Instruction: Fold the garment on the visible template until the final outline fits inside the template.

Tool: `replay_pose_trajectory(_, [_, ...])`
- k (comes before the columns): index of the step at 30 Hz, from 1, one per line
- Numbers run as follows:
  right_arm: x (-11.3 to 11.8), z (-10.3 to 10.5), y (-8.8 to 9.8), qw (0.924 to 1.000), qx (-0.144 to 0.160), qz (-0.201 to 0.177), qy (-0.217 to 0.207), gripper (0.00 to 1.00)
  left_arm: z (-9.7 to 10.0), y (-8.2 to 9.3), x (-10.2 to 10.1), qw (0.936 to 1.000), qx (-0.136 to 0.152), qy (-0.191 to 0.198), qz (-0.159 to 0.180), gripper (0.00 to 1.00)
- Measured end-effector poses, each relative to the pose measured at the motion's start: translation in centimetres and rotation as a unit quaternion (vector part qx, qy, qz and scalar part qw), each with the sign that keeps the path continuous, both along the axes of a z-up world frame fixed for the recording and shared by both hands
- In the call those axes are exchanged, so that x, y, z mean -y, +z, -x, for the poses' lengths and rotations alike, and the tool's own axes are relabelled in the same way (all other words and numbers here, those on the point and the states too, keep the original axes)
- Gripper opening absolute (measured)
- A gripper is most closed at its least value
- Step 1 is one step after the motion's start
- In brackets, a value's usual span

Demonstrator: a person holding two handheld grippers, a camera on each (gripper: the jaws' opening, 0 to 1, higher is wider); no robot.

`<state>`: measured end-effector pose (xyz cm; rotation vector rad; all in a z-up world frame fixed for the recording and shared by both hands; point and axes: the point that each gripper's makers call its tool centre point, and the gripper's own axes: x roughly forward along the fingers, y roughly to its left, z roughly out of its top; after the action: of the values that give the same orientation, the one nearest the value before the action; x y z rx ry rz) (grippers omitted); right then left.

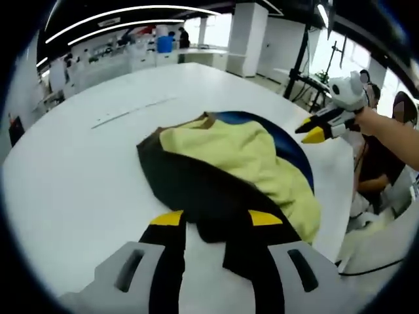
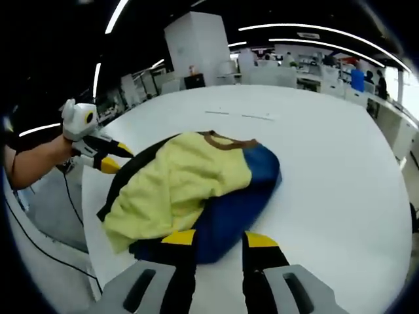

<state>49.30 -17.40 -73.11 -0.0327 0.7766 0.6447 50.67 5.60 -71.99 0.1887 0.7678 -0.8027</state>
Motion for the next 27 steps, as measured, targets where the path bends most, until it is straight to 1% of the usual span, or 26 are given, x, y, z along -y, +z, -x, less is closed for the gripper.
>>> replay_pose_trajectory(5, [-0.2,1.0,-0.7,1.0,-0.008,-0.001,0.003,0.22,0.9,-0.3,0.0,1.0,-0.005,-0.003,-0.002,0.32])
replay_pose_trajectory(9, [-0.4,1.5,-0.9,0.9999,-0.01,-0.004,0.003,0.21,1.3,-0.1,0.2,1.0,-0.005,-0.003,0.004,0.32])
replay_pose_trajectory(15, [-0.7,2.3,-1.5,0.9998,-0.016,-0.006,0.005,0.21,2.1,0.2,0.8,0.9999,-0.002,-0.011,0.007,0.32])
replay_pose_trajectory(19, [-0.7,2.6,-1.5,0.9998,-0.016,-0.007,0.006,0.2,2.6,0.5,1.3,0.9998,-0.003,-0.016,0.014,0.31])
replay_pose_trajectory(27, [-1.2,3.4,-1.9,0.9997,-0.021,-0.01,0.008,0.18,4.0,0.8,1.7,0.9995,-0.004,-0.023,0.022,0.3])
